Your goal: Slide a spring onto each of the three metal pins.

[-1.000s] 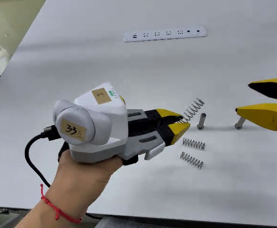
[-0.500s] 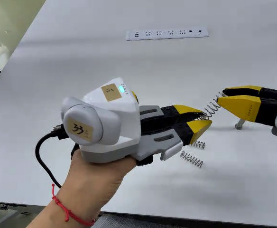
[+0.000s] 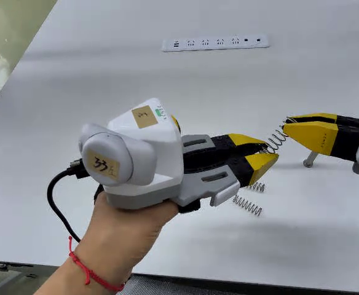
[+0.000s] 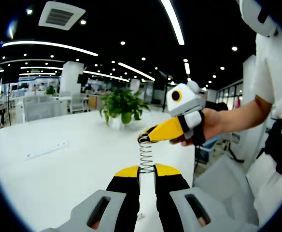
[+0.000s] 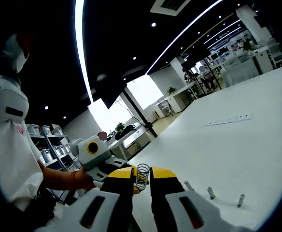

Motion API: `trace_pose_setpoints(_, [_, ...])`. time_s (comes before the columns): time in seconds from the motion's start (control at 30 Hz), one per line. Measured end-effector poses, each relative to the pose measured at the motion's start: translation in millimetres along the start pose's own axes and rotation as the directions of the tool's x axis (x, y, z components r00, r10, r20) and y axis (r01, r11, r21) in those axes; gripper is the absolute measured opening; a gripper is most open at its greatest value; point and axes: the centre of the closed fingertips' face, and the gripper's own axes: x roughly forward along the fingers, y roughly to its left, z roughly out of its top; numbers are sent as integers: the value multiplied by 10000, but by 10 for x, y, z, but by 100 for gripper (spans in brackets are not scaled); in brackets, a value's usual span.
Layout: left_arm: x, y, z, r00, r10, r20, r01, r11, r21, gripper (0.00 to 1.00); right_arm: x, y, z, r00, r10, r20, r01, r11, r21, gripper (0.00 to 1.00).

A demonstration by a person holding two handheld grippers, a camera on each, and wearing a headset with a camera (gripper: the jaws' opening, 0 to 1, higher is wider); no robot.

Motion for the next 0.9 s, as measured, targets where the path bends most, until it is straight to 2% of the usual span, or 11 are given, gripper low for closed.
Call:
trace_pose_setpoints(0.43, [25,-35,-19,9998,-208,-76,208,9998,-82,11,-19,-22,-15,9995,184,-239,-193,9990,-393,12])
trace_pose_setpoints(0.73, [48,-56,-23,9993,-351,-148,350,9994,-63,11,17,66,-6,9984,293,-485,-327,9969,-718,12])
trace_pose_setpoints(0.9, [58,-68,-29,9989,-423,-190,422,9991,-40,11,40,119,-17,9962,344,-800,-433,9927,-1129,12])
